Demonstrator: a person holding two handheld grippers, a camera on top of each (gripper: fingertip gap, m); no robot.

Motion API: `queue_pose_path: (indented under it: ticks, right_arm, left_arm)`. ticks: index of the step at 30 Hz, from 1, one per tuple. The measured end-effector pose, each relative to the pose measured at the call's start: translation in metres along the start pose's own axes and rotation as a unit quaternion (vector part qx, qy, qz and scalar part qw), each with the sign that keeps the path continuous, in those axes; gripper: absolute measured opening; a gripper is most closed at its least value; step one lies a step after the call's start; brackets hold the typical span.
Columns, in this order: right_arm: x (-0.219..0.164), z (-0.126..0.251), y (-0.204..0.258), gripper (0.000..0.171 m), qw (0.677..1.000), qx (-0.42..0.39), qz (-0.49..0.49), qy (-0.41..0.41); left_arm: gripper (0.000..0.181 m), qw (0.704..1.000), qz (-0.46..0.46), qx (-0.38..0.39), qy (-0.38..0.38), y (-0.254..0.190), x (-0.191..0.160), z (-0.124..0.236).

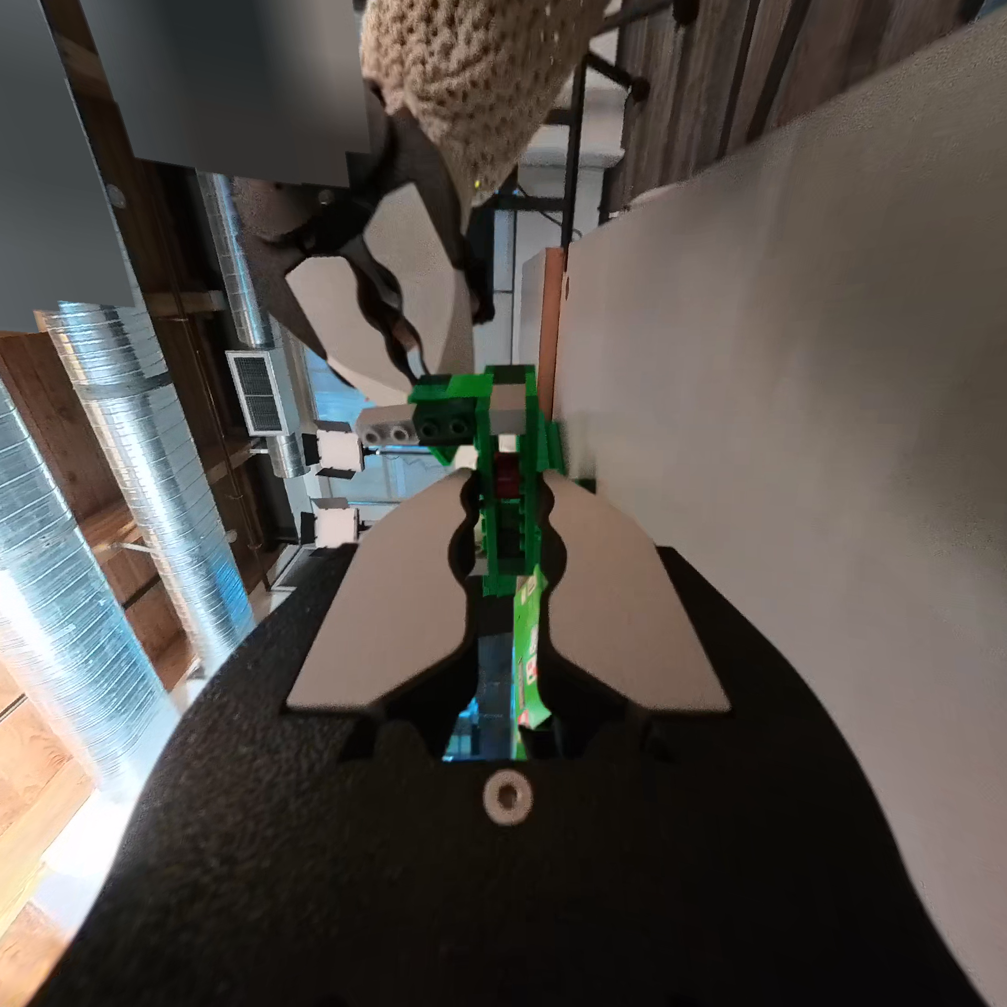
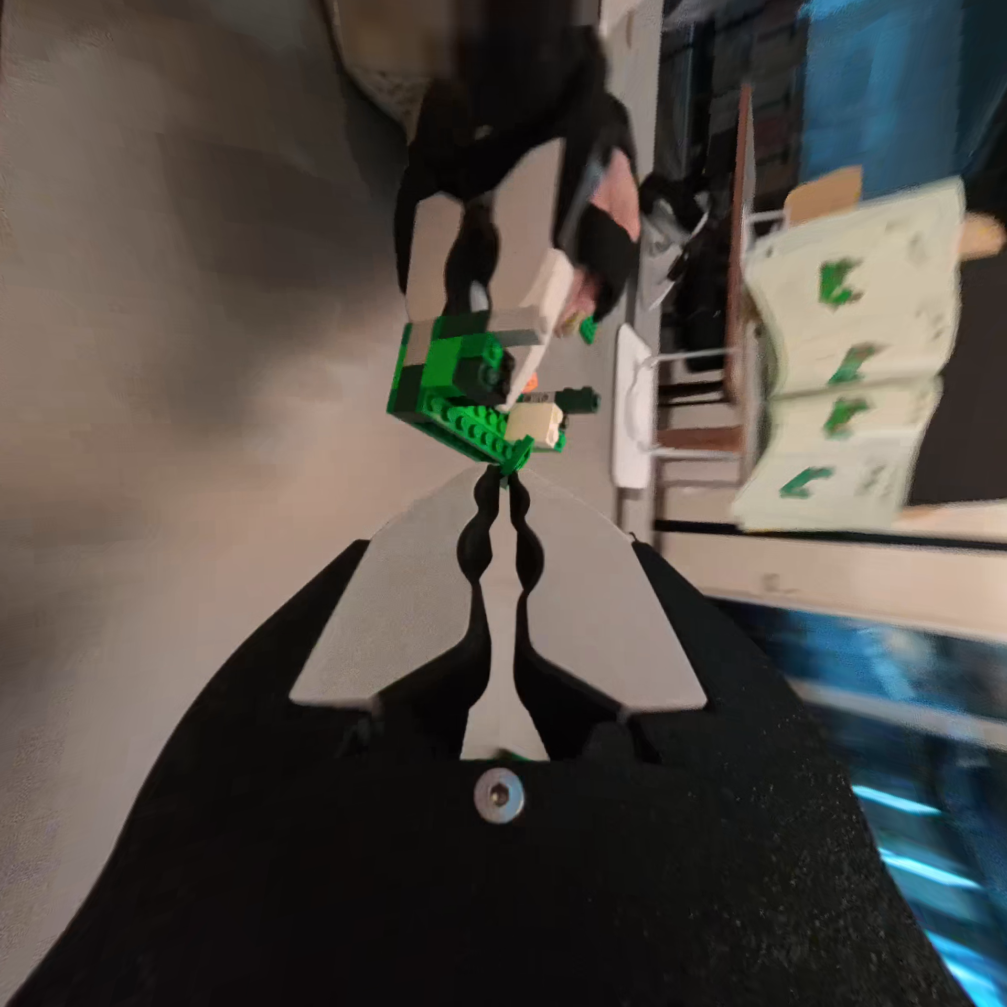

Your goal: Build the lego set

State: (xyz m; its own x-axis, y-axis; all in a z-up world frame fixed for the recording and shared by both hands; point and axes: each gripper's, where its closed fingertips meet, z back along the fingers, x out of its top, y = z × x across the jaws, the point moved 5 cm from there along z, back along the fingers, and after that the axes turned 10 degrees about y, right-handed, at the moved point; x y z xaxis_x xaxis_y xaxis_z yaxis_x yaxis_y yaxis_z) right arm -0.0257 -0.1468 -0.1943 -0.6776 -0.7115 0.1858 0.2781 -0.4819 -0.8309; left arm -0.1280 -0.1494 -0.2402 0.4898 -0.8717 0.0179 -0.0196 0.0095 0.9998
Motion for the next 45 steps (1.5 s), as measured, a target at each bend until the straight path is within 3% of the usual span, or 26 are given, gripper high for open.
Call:
queue_pose_path:
  ticks: [3,7,9,11,18,23,29,36,40,45]
  right_arm:
    - [-0.001,0.004,-0.006,0.003,0.966,0.113,-0.218,-0.075]
    - [0.003,0.007,-0.021,0.003,0.814,0.301,-0.471,-0.158]
    - [0.006,0.005,-0.022,0.003,0.729,0.39,-0.537,-0.167]
    - [0.008,-0.001,-0.019,0.003,0.679,0.445,-0.566,-0.146]
    - [0.007,-0.012,-0.013,0.003,0.589,0.543,-0.592,-0.089]
    - [0.006,-0.017,-0.013,0.004,0.567,0.573,-0.589,-0.062]
    - [0.0,-0.023,-0.015,0.009,0.56,0.583,-0.588,-0.034]
    - [-0.003,-0.022,-0.026,0.026,0.602,0.55,-0.578,-0.013]
    - [-0.005,-0.018,-0.036,0.031,0.68,0.484,-0.551,-0.025]
    - [-0.002,0.0,-0.058,0.04,0.883,0.226,-0.411,-0.03]
  left_arm:
    - [0.018,0.999,-0.022,0.012,0.028,-0.004,-0.009,-0.003]
    - [0.018,0.998,-0.041,0.017,0.034,-0.008,-0.011,-0.004]
    - [0.018,0.998,-0.044,0.017,0.033,-0.009,-0.01,-0.005]
    - [0.018,0.998,-0.045,0.02,0.032,-0.009,-0.009,-0.005]
    - [0.018,0.998,-0.048,0.023,0.028,-0.008,-0.007,-0.005]
    - [0.018,0.998,-0.049,0.019,0.023,-0.01,-0.005,-0.005]
    - [0.019,0.999,-0.043,0.015,0.026,-0.01,-0.007,-0.007]
    - [0.018,0.999,-0.012,0.018,0.031,-0.006,-0.011,-0.008]
    - [0.018,0.999,0.007,0.02,0.045,0.002,-0.019,-0.008]
    - [0.018,0.996,0.049,0.007,0.07,0.024,-0.03,-0.007]
